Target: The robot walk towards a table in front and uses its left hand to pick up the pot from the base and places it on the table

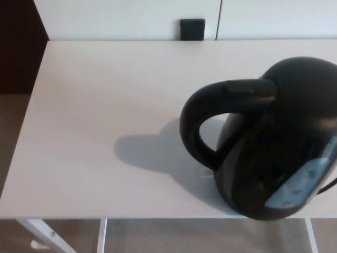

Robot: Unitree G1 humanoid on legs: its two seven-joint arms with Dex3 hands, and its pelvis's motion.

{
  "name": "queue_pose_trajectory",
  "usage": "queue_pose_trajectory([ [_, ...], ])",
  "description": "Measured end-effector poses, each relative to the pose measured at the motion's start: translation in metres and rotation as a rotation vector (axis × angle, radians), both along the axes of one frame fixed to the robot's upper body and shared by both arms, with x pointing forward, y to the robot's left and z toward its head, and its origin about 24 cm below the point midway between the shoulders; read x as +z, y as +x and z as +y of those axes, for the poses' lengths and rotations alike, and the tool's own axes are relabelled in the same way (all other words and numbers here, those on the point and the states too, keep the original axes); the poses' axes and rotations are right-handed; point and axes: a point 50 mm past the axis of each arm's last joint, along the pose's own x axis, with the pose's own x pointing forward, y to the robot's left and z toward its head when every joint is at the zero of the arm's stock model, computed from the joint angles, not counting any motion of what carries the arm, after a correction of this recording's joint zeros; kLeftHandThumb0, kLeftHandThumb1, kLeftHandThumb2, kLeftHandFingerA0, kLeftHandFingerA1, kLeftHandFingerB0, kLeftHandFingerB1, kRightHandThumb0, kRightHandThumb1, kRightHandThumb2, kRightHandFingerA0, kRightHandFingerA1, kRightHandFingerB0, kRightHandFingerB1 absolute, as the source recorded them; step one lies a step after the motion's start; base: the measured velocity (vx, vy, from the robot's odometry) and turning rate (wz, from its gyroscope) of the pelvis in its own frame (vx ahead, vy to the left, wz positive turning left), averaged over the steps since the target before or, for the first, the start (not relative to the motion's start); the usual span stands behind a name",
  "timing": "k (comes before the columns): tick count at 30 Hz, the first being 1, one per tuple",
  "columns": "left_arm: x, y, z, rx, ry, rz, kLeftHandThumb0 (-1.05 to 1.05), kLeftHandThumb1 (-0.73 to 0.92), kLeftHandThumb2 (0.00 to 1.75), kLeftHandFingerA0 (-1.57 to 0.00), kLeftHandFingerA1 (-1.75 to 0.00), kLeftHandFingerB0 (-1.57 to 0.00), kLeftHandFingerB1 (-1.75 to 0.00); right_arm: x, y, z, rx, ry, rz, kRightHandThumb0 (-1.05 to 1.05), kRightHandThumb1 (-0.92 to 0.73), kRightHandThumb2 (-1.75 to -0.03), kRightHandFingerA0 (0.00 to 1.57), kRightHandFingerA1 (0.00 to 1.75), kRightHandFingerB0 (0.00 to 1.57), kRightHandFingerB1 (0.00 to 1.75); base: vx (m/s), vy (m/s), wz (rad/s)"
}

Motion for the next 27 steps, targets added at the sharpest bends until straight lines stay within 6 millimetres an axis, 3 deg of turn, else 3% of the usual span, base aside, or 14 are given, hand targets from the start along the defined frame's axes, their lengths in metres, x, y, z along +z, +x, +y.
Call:
queue_pose_trajectory([
  [12, 0.0025, -0.0018, 0.0049, 0.000, 0.015, 0.006, -0.32, 0.40, 0.59, -0.52, -0.42, -0.40, -0.38, -0.0027, -0.0020, 0.0026, 0.011, -0.003, 0.012, -0.30, -0.58, -0.57, 0.50, 0.44, 0.41, 0.39, 0.10, 0.130, 0.00],
  [27, 0.0004, -0.0058, 0.0035, -0.003, 0.012, 0.023, -0.33, 0.40, 0.59, -0.52, -0.42, -0.40, -0.38, -0.0038, -0.0046, 0.0011, 0.006, -0.006, 0.022, -0.31, -0.57, -0.57, 0.50, 0.45, 0.42, 0.40, 0.04, -0.092, 0.04],
])
